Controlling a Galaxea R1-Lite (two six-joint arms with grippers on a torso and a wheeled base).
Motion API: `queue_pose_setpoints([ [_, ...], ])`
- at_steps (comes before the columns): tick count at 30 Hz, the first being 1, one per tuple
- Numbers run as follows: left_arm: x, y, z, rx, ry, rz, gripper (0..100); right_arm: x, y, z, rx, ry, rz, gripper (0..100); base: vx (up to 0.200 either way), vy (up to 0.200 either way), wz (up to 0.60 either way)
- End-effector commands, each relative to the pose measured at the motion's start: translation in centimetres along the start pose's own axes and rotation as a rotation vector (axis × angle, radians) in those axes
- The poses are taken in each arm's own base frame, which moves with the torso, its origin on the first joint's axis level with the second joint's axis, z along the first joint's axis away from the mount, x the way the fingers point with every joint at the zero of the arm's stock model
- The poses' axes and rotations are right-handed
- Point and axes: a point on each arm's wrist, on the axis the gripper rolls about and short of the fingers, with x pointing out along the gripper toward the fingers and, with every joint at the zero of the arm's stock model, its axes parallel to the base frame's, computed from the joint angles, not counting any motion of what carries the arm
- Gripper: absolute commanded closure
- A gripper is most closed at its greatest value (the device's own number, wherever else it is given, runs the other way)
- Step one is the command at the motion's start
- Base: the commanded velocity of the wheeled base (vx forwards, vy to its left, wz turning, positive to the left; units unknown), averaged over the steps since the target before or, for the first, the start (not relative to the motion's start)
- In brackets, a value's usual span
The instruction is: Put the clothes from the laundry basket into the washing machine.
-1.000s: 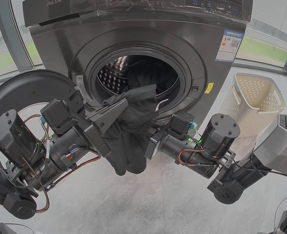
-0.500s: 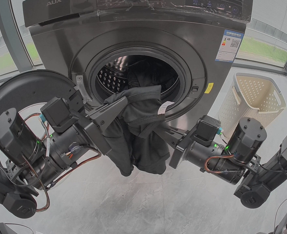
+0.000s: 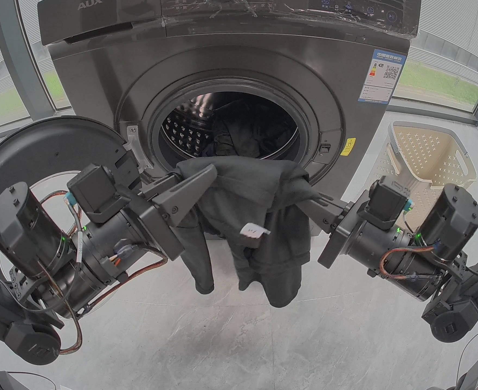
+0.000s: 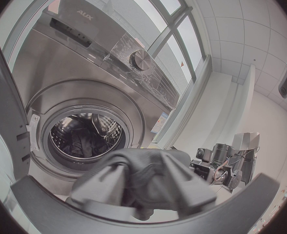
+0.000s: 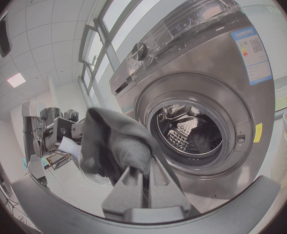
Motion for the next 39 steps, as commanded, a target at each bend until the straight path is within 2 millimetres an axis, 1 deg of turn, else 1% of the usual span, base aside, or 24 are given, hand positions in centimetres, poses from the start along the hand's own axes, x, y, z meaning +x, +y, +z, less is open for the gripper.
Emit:
queue_pose_setpoints([
  [1,-0.1,0.1,-0.2,-0.031,0.010,0.006,0,-0.5,0.5,2.5,-0.011,-0.086,0.022,100,0.000,0.000,0.00],
  [6,-0.4,0.3,-0.7,-0.039,0.030,0.018,0,-0.6,0.9,2.6,-0.007,-0.088,0.033,100,0.000,0.000,0.00],
  [7,-0.6,0.9,-0.8,-0.035,0.039,0.039,0,-0.6,0.9,2.5,-0.006,-0.085,0.035,100,0.000,0.000,0.00],
  [8,-0.7,1.0,-0.8,-0.035,0.040,0.041,0,-0.6,1.0,2.5,-0.005,-0.085,0.037,100,0.000,0.000,0.00],
  [12,-1.0,2.1,-1.7,-0.038,0.078,0.086,0,-0.6,1.1,2.5,-0.004,-0.084,0.043,100,0.000,0.000,0.00],
  [16,-1.3,2.4,-2.8,-0.046,0.124,0.097,0,-0.6,1.1,2.5,-0.003,-0.084,0.044,100,0.000,0.000,0.00],
  [21,-0.7,2.8,-3.6,-0.056,0.147,0.105,0,-0.4,1.2,2.5,-0.002,-0.085,0.050,100,0.000,0.000,0.00],
  [27,0.3,3.0,-3.7,-0.096,0.128,0.104,0,-0.3,1.5,2.1,0.004,-0.074,0.057,100,0.000,0.000,0.00],
  [32,0.1,3.3,-4.0,-0.097,0.141,0.115,0,-0.3,1.5,2.1,0.004,-0.076,0.057,100,0.000,0.000,0.00],
  [35,0.1,3.6,-4.6,-0.093,0.156,0.136,0,-0.3,1.4,2.1,0.003,-0.077,0.055,100,0.000,0.000,0.00],
  [38,-0.9,3.9,-4.9,-0.081,0.171,0.151,0,-0.3,1.3,2.3,0.002,-0.084,0.053,100,0.000,0.000,0.00],
  [39,-1.6,3.8,-5.2,-0.075,0.188,0.150,0,-0.4,1.3,2.2,0.002,-0.079,0.053,100,0.000,0.000,0.00],
])
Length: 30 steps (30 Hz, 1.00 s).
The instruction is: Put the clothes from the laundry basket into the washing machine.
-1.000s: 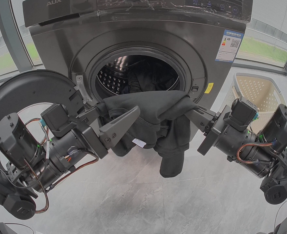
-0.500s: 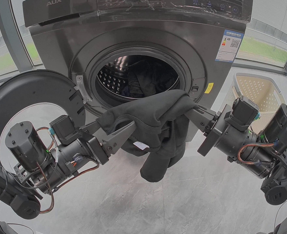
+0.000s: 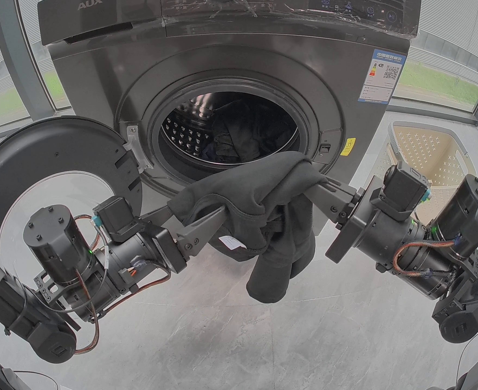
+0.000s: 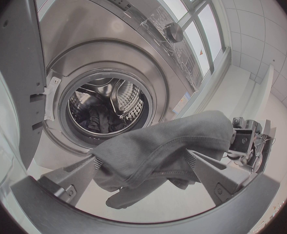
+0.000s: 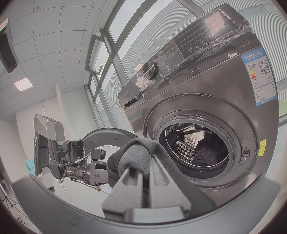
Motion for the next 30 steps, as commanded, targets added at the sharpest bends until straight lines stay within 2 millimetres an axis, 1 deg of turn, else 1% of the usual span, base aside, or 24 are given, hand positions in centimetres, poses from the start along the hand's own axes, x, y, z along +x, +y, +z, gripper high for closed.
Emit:
queue_pose_setpoints([
  [1,-1.5,0.5,-1.3,0.014,0.052,0.021,0,-0.1,-0.1,-0.1,0.000,0.002,-0.002,100,0.000,0.000,0.00],
  [2,-2.2,0.6,-2.1,0.039,0.083,0.023,0,-0.1,0.0,-0.1,0.000,0.004,-0.001,100,0.000,0.000,0.00],
  [4,-3.0,0.7,-3.0,0.072,0.130,0.030,0,-0.1,0.0,-0.1,0.000,0.003,0.001,100,0.000,0.000,0.00],
  [5,-3.2,0.8,-3.2,0.080,0.143,0.031,0,-0.1,0.0,-0.1,0.002,0.001,0.001,100,0.000,0.000,0.00],
  [7,-3.7,1.0,-4.4,0.116,0.207,0.028,0,0.1,0.1,0.1,0.001,-0.005,0.002,100,0.000,0.000,0.00],
  [9,-3.7,1.0,-4.4,0.116,0.207,0.028,0,0.1,0.1,0.1,0.001,-0.005,0.002,100,0.000,0.000,0.00],
  [10,-4.4,1.3,-5.4,0.161,0.273,-0.003,0,0.1,0.2,0.1,0.002,-0.005,0.003,100,0.000,0.000,0.00],
  [12,-4.6,1.6,-6.0,0.180,0.307,-0.014,0,0.0,0.3,0.1,0.004,-0.005,0.008,100,0.000,0.000,0.00],
  [15,-4.1,2.0,-6.6,0.196,0.329,-0.011,0,-0.1,0.4,0.0,0.007,0.001,0.008,100,0.000,0.000,0.00],
  [17,-3.6,2.3,-6.4,0.200,0.312,-0.002,0,-0.1,0.5,-0.1,0.010,0.003,0.011,100,0.000,0.000,0.00],
  [22,-1.8,3.5,-4.7,0.237,0.210,0.039,0,-0.2,0.5,-0.1,0.010,0.006,0.011,100,0.000,0.000,0.00],
  [25,-1.2,4.2,-3.9,0.263,0.171,0.060,0,-0.2,0.5,-0.1,0.010,0.005,0.012,100,0.000,0.000,0.00],
  [30,-0.2,5.0,-3.7,0.275,0.148,0.075,0,-0.2,0.5,0.0,0.010,0.003,0.012,100,0.000,0.000,0.00],
])
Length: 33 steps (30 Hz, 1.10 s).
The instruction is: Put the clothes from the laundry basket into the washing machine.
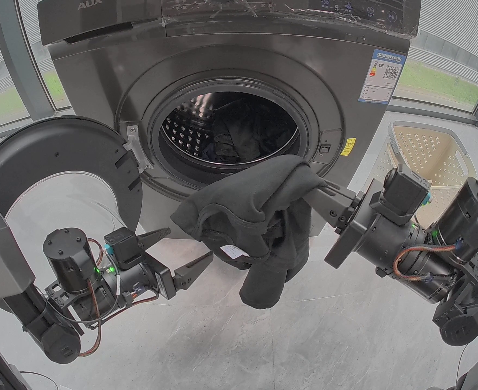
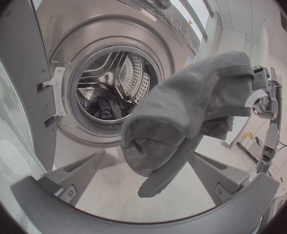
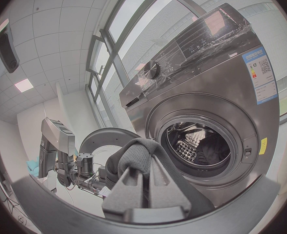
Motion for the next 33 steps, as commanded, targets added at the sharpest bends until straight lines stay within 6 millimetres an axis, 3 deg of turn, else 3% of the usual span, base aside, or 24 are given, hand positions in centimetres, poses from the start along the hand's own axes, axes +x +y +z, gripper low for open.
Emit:
queue_pose_setpoints([
  [1,1.1,0.8,0.0,0.006,-0.015,0.020,0,-0.1,0.1,0.0,0.000,-0.001,0.002,100,0.000,0.000,0.00],
  [10,4.0,1.6,0.2,0.019,-0.063,0.019,0,-0.1,0.1,0.0,-0.001,0.001,0.003,100,0.000,0.000,0.00],
  [15,5.0,1.7,1.3,0.045,-0.119,0.005,0,-0.1,0.1,0.0,0.000,0.002,0.005,100,0.000,0.000,0.00],
  [26,5.0,0.6,1.9,0.059,-0.137,-0.069,0,0.0,0.1,-0.2,0.002,0.007,0.004,100,0.000,0.000,0.00],
  [27,5.0,0.5,1.9,0.060,-0.140,-0.072,100,0.0,0.1,-0.2,0.002,0.007,0.004,100,0.000,0.000,0.00],
  [33,5.3,0.7,2.6,0.061,-0.169,-0.063,100,-0.3,-0.1,-0.4,0.003,0.016,-0.001,100,0.000,0.000,0.00],
])
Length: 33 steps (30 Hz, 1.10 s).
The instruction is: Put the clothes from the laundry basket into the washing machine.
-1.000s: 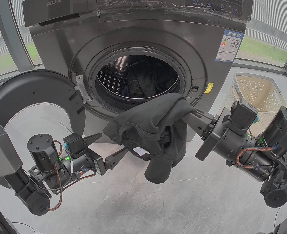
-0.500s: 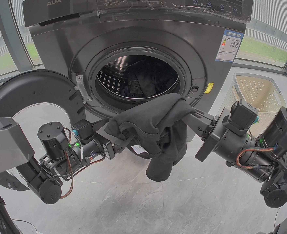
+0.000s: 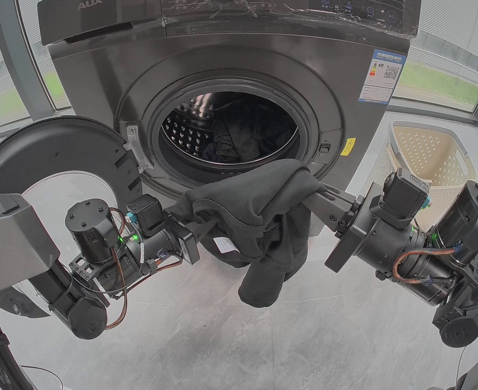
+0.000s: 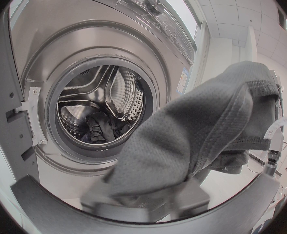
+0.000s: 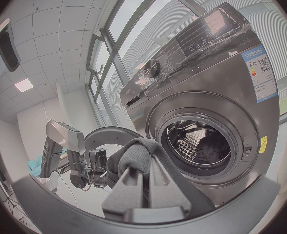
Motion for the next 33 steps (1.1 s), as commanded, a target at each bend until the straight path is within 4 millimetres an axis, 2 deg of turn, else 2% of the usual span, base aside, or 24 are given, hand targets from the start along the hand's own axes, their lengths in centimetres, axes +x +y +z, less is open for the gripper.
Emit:
queue_pose_setpoints([
  [1,0.1,0.1,0.4,0.002,-0.016,0.003,100,-0.1,-0.1,-0.2,0.002,0.006,-0.003,100,0.000,0.000,0.00],
  [5,-0.8,-0.4,2.5,0.011,-0.074,-0.001,100,-0.2,-0.2,-0.4,0.002,0.017,-0.009,100,0.000,0.000,0.00],
  [7,-2.1,-1.2,4.5,0.018,-0.124,-0.008,100,-0.3,-0.4,-0.6,0.001,0.026,-0.019,100,0.000,0.000,0.00],
  [10,-4.2,-2.4,6.4,0.022,-0.169,-0.019,100,0.1,-0.9,-1.1,0.001,0.036,-0.039,100,0.000,0.000,0.00],
  [16,-7.5,-3.5,8.2,0.010,-0.218,-0.035,100,0.7,-1.2,-2.5,0.008,0.071,-0.054,100,0.000,0.000,0.00],
  [20,-7.8,-3.6,8.9,0.006,-0.241,-0.030,100,1.4,-1.5,-3.6,0.017,0.094,-0.059,100,0.000,0.000,0.00],
  [21,-7.9,-3.6,8.9,0.011,-0.249,-0.030,100,1.7,-1.6,-4.1,0.022,0.102,-0.060,0,0.000,0.000,0.00],
  [26,-7.9,-3.4,9.4,0.012,-0.263,-0.027,100,2.6,-2.6,-5.8,0.032,0.136,-0.083,0,0.000,0.000,0.00],
  [30,-7.3,-3.2,9.9,0.010,-0.283,-0.017,100,3.2,-3.9,-9.9,0.043,0.237,-0.111,0,0.000,0.000,0.00],
  [33,-7.1,-3.2,10.1,0.000,-0.292,-0.005,100,3.7,-4.8,-11.9,0.045,0.271,-0.126,0,0.000,0.000,0.00],
])
